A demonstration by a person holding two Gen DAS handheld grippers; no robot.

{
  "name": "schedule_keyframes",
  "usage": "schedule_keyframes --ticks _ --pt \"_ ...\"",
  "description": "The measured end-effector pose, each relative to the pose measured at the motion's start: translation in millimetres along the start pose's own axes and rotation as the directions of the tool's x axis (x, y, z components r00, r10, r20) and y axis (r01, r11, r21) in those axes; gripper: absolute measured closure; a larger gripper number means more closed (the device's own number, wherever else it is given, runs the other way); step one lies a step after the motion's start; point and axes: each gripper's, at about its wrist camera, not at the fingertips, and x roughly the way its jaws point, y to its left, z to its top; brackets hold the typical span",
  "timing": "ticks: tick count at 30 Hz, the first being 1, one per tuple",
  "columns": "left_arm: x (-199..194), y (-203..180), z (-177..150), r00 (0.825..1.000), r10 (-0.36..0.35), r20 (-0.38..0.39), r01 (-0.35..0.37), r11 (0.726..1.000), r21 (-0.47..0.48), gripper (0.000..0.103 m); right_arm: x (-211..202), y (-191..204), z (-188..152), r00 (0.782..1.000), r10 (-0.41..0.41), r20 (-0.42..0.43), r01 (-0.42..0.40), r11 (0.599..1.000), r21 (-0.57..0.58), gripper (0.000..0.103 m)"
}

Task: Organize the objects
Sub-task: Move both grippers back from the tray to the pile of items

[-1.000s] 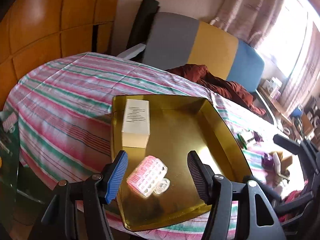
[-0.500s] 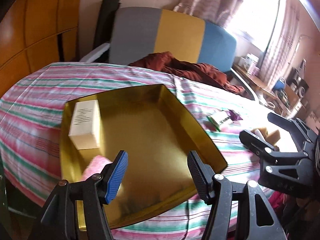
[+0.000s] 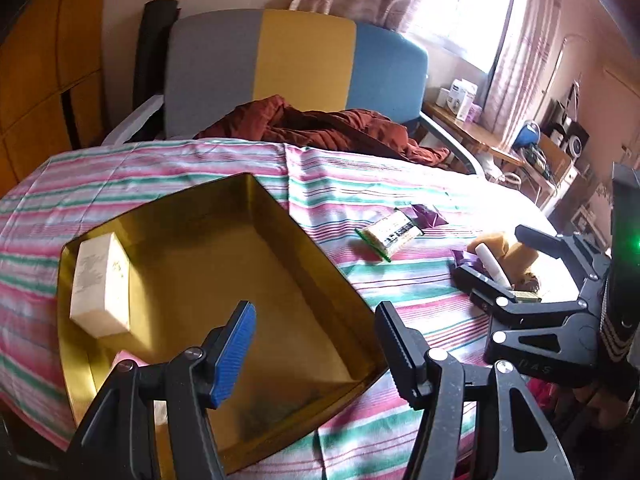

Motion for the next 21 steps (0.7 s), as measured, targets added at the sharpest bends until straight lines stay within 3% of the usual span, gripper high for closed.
schedule_keyframes --ticks 5,14,17,21 --pt "15.7 -14.0 15.5 1.000 -0.024 -0.017 0.025 0.999 0.048 0.040 12.3 -34.9 -4.4 0.997 -0.072 -0.025 0.072 0.997 -0.002 0.008" --pt "60.3 -52.5 44.5 0.997 -0.028 -0.070 0.039 0.988 0.147 0.041 32.7 -136.8 -13.7 0.973 -0.224 -0.055 0.228 0.971 0.077 0.008" --pt "80.2 -70.1 53.3 0.995 -0.018 -0.100 0.041 0.973 0.229 0.041 37.6 -163.4 -20.3 0.970 -0.239 -0.052 0.244 0.960 0.140 0.007" --pt "117.2 -89.4 63.2 0.987 0.031 -0.159 0.024 0.943 0.332 0.040 42.3 -188.5 -32.9 0.981 -0.186 -0.056 0.194 0.945 0.264 0.006"
